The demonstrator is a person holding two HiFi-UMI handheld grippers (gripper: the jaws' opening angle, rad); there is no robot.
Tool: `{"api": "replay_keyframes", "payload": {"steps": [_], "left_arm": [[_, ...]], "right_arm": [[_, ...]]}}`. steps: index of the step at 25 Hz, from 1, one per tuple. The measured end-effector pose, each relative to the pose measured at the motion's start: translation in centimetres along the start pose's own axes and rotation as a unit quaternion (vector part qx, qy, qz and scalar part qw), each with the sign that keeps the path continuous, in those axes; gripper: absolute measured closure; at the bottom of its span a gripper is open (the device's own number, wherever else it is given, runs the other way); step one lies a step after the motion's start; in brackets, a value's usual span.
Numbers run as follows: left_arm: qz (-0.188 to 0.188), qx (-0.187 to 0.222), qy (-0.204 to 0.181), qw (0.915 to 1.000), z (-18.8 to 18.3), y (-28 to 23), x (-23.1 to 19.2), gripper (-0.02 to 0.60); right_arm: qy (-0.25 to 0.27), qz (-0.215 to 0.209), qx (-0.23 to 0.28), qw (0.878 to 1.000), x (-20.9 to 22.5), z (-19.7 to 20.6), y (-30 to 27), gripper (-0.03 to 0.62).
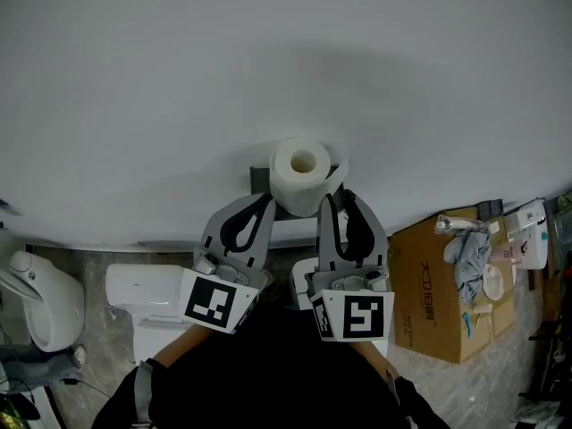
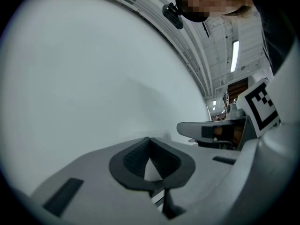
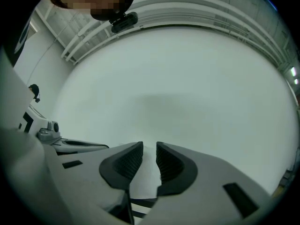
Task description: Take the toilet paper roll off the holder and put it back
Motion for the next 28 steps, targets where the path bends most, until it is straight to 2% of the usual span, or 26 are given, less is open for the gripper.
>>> {"api": "replay_keyframes", "payload": {"steps": [6, 16, 28], "left_arm": [[-0.002, 0.003, -0.006, 1.0000, 0.0, 0.1, 0.3, 0.575], [-0.015, -0.011, -0.002, 0.9998, 0.9, 0.5, 0.7, 0.575], [-0.015, -0.016, 0.004, 0.9997, 1.4, 0.4, 0.4, 0.575]], "right_arm": [[-0.007, -0.001, -0.015, 1.000, 0.0, 0.8, 0.6, 0.566], [-0.002, -0.001, -0.042, 0.999, 0.4, 3.7, 0.9, 0.571], [-0.011, -0.003, -0.037, 0.999, 0.5, 3.9, 0.7, 0.571]]}}
Point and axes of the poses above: the fingertips, and each gripper's own axes: y backward along the fingers, x to its right, z out of its underside, the point moved 9 cm from there along y, backward along the fingers, and after that the axes turned 11 degrees about -y, right-handed, at the moved point
